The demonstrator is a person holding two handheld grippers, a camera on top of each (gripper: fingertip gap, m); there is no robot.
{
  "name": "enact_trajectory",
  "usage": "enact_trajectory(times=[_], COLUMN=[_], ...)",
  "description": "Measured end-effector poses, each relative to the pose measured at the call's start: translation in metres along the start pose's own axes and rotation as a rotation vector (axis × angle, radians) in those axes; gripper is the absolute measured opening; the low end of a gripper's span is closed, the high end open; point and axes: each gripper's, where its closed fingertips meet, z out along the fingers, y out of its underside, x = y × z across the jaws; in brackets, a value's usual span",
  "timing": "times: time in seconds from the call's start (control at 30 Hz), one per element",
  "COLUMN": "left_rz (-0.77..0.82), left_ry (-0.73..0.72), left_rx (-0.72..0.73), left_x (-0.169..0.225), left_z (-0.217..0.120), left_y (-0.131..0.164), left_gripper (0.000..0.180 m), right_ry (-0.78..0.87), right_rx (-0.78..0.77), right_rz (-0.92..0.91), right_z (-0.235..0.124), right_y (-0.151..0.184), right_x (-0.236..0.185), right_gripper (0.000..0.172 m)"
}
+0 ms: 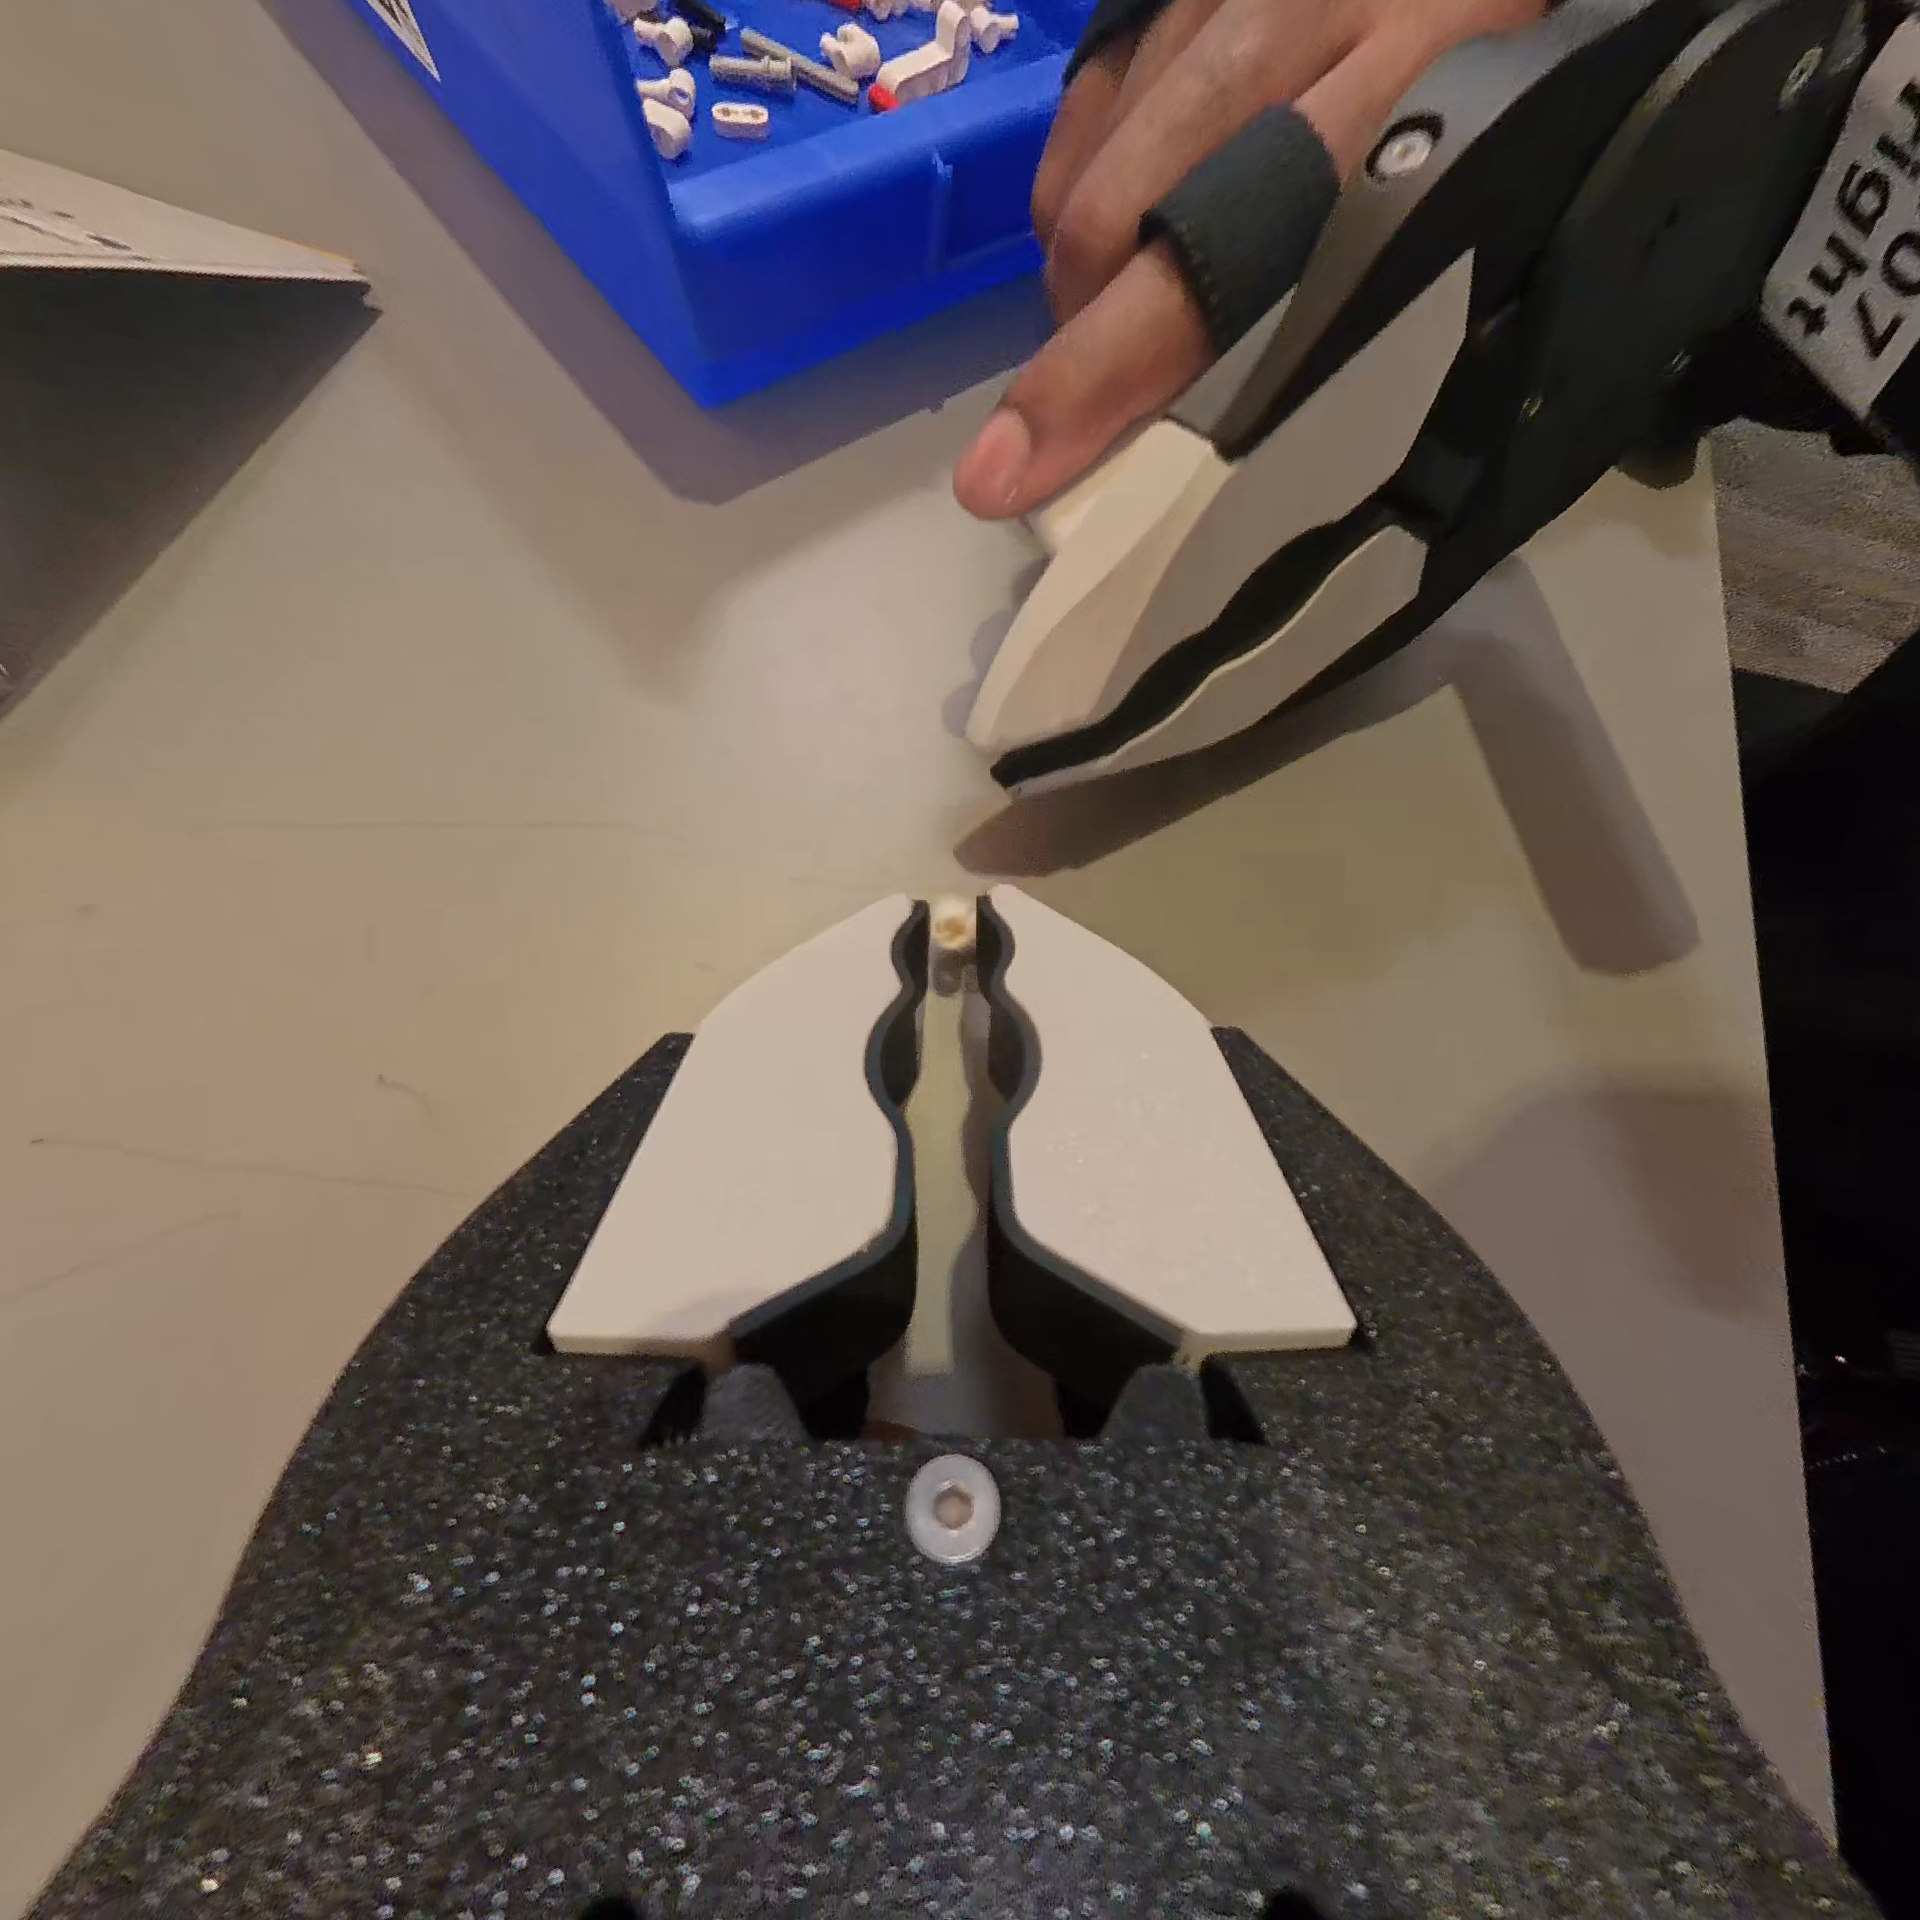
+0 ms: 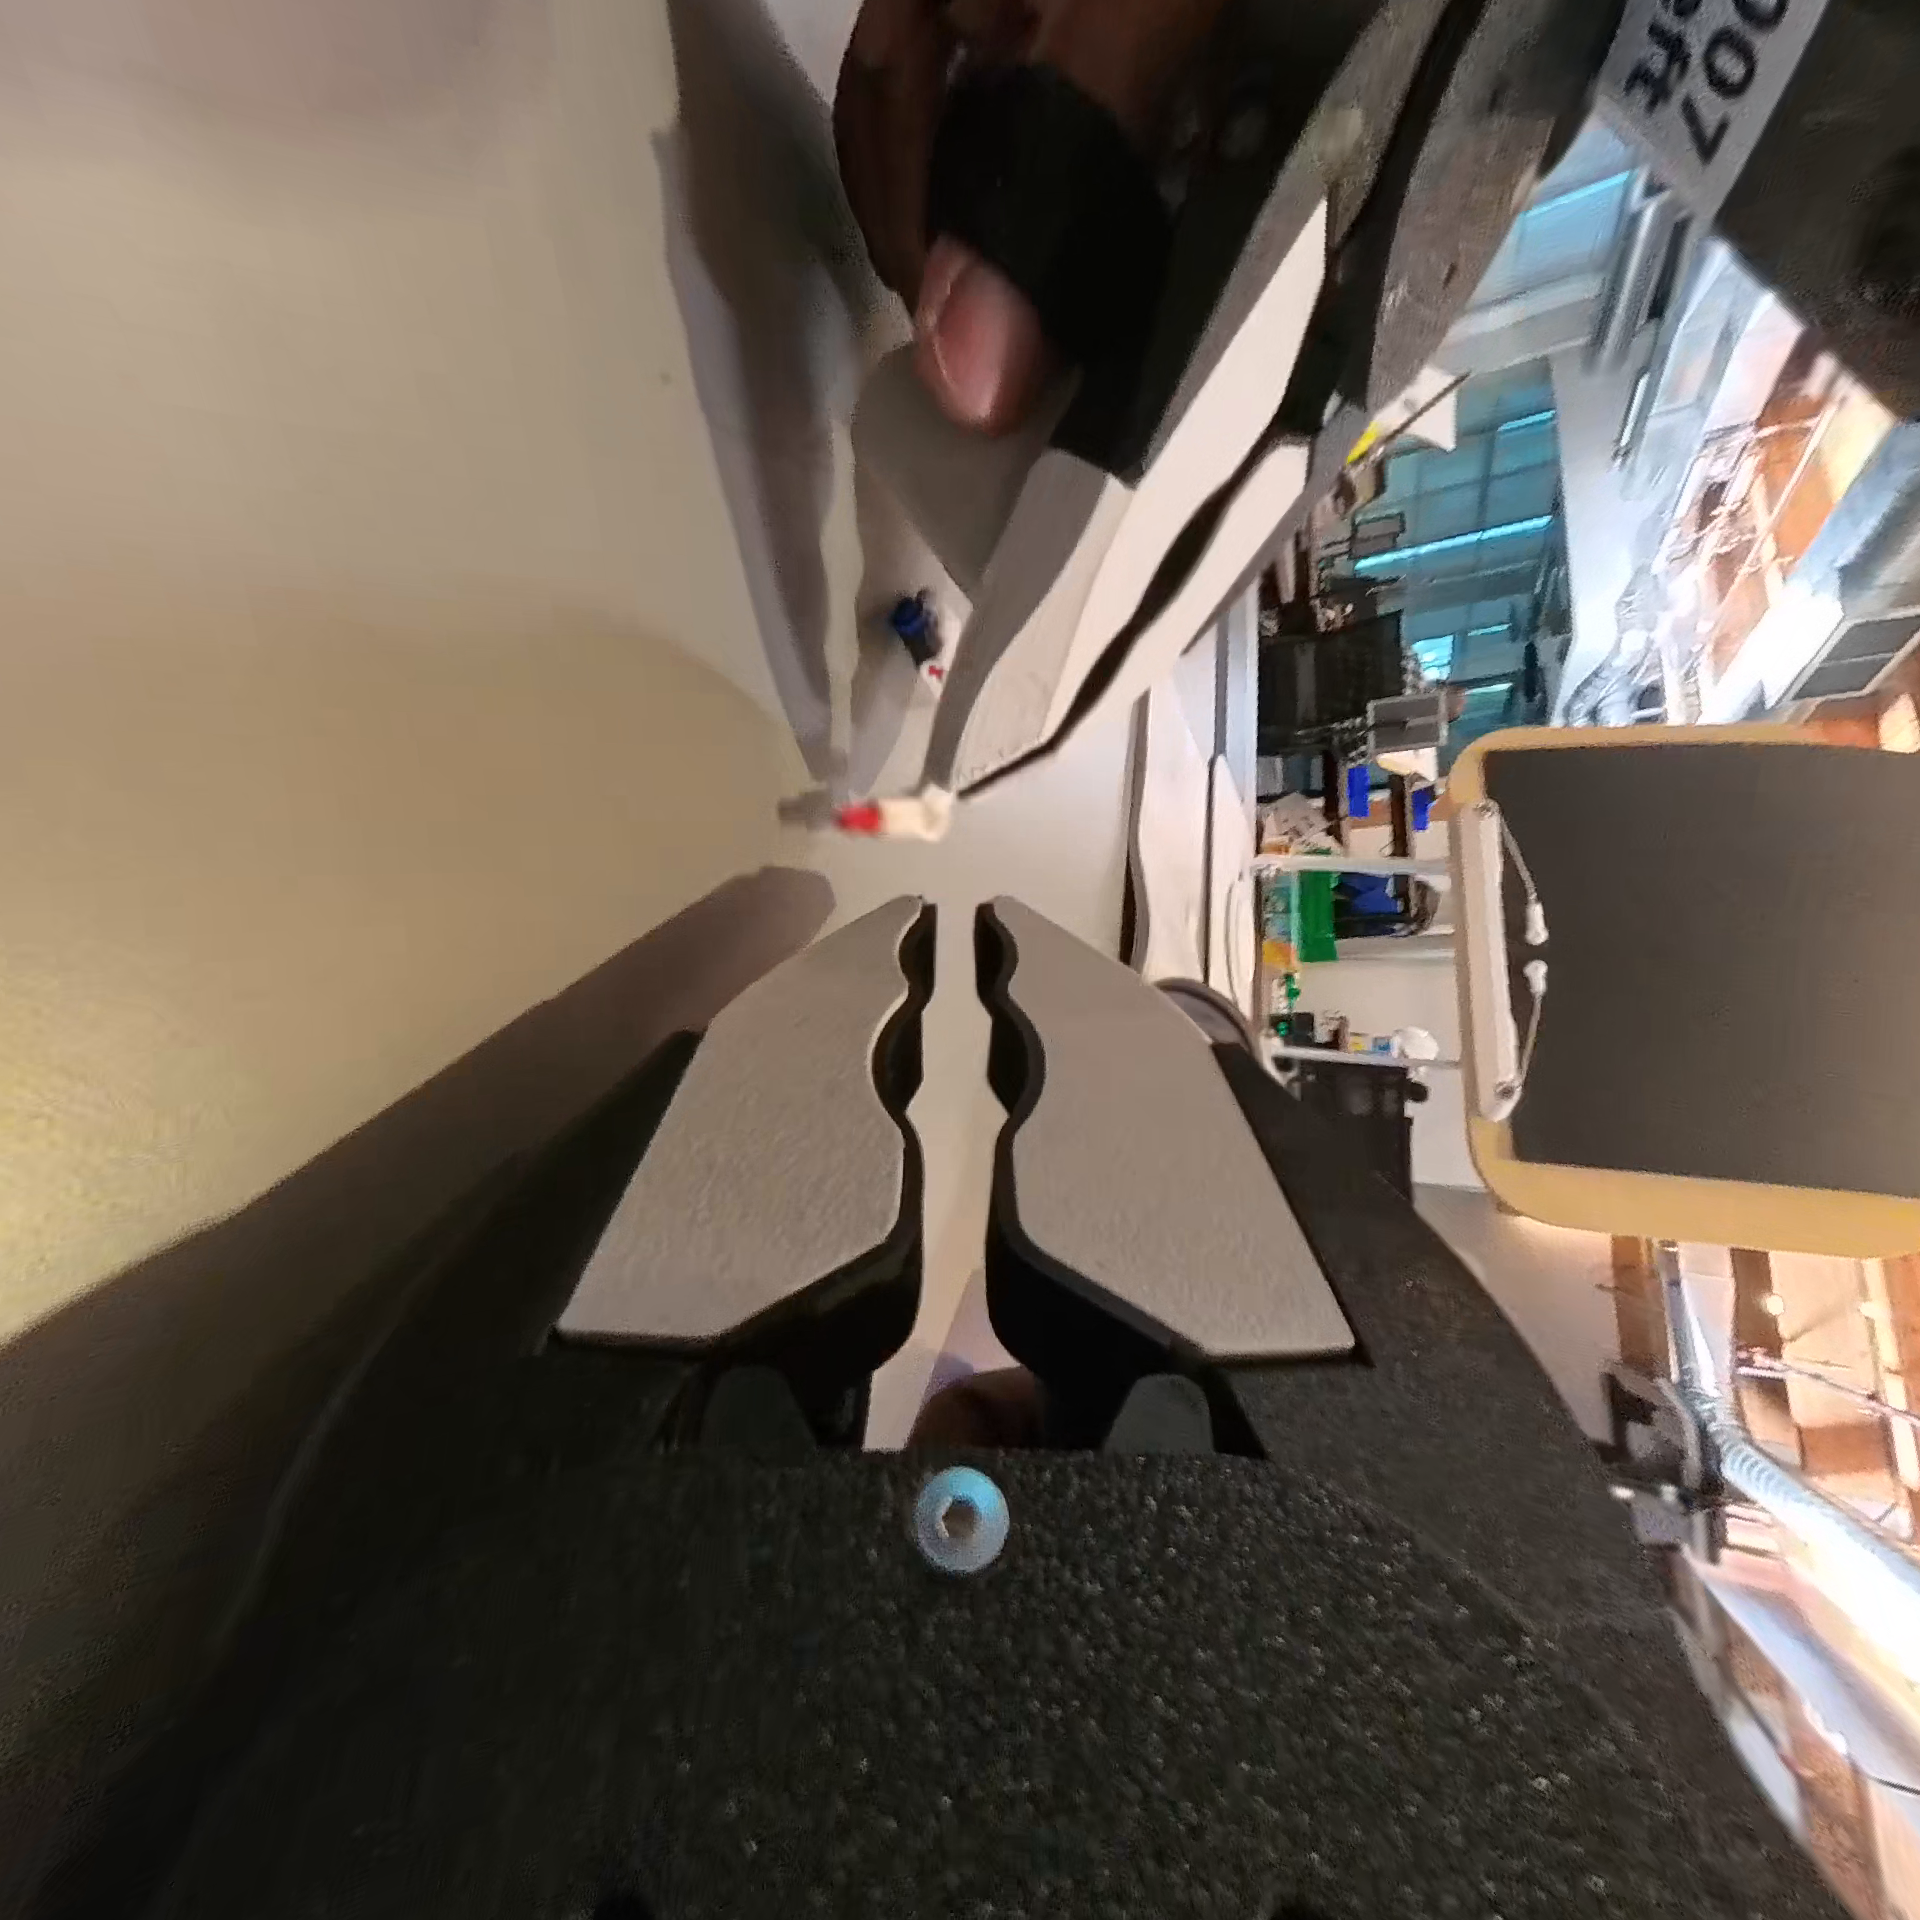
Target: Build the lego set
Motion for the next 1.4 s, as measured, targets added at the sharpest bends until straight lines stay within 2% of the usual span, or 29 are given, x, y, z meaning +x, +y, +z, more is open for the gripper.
enact_trajectory(times=[0.13,0.3,0.47,0.53,0.67,0.83,0.87,1.0,1.03,1.07,1.13,1.2,1.27,1.4], left_rz=[-0.04,-0.093,-0.078,-0.044,-0.071,0.012,0.015,-0.038,-0.051,-0.039,0.008,0.064,0.136,0.198], left_ry=[0.018,0.0,0.009,0.016,0.043,-0.105,-0.114,-0.172,-0.201,-0.268,-0.37,-0.349,-0.347,-0.289], left_rx=[0.024,0.199,0.45,0.575,0.774,0.991,1.007,0.921,0.912,0.93,0.919,0.899,0.946,0.934], left_x=[-0.002,-0.013,-0.016,-0.012,-0.006,-0.011,-0.01,-0.02,-0.026,-0.033,-0.044,-0.041,-0.035,-0.023], left_z=[-0.001,-0.018,-0.041,-0.052,-0.068,-0.094,-0.097,-0.088,-0.088,-0.091,-0.093,-0.088,-0.093,-0.09], left_y=[-0.002,-0.027,-0.055,-0.069,-0.092,-0.124,-0.129,-0.139,-0.141,-0.142,-0.139,-0.138,-0.138,-0.134], left_gripper=[0.015,0.017,0.018,0.013,0.008,0.006,0.0,0.0,0.006,0.014,0.012,0.008,0.003,0.003], right_ry=[-0.004,0.002,-0.018,-0.02,-0.057,-0.12,-0.134,-0.18,-0.184,-0.191,-0.214,-0.235,-0.251,-0.257], right_rx=[-0.066,-0.14,-0.182,-0.197,-0.226,-0.258,-0.255,-0.263,-0.269,-0.278,-0.299,-0.318,-0.335,-0.355], right_rz=[0.065,0.227,0.391,0.438,0.488,0.532,0.555,0.643,0.657,0.671,0.698,0.716,0.732,0.768], right_z=[-0.01,-0.03,-0.05,-0.056,-0.058,-0.055,-0.055,-0.056,-0.056,-0.056,-0.056,-0.056,-0.054,-0.052], right_y=[0.013,0.028,0.04,0.042,0.042,0.043,0.043,0.041,0.041,0.042,0.043,0.044,0.045,0.047], right_x=[0.007,0.014,0.003,-0.001,-0.01,-0.019,-0.02,-0.022,-0.023,-0.024,-0.028,-0.032,-0.036,-0.036], right_gripper=[0.008,0.009,0.009,0.009,0.009,0.009,0.009,0.008,0.009,0.009,0.01,0.01,0.011,0.011])
